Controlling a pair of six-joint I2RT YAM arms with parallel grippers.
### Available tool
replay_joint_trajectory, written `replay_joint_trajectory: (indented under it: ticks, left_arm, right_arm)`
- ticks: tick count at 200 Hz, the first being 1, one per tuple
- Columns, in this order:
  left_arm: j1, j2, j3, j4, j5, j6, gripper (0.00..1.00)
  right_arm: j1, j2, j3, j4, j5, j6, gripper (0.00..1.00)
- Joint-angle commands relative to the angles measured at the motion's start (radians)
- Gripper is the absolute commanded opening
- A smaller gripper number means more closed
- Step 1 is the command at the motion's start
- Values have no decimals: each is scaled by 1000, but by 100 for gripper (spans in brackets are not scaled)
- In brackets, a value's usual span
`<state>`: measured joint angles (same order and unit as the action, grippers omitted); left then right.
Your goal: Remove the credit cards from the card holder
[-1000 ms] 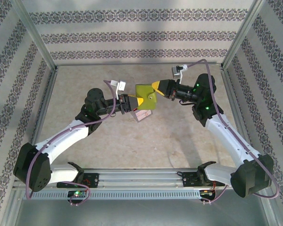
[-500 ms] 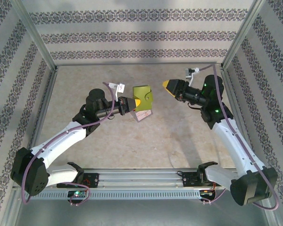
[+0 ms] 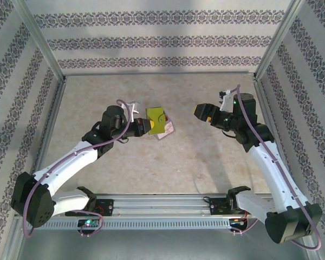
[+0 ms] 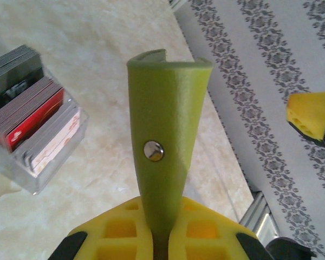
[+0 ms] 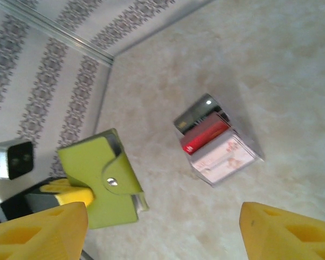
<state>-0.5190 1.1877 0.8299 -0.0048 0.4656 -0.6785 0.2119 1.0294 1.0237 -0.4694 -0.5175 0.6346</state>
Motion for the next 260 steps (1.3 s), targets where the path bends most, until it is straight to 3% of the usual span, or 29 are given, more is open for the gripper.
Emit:
replay_joint_trajectory:
  ticks: [1,53,136,174,260]
  left_arm:
    - [-37,-28,-25,-56,-91,-20,0]
    - [-121,43,-69,-25,-177,-50,0]
    - [-204,172,-96,71,-232,-171,0]
    - [-212,205,-105,128,-212,-210,0]
    - [-223,245,-84,135,-184,-195,0]
  right_arm:
    - [31,-7,36,-141,109,-81,74]
    - [129,52,-17,-184,145,-65,68]
    - [328,208,-122,28,97,67,62]
    - [365,275,-173,155,54,136,59]
    - [401,425,-125,178,88,126,52]
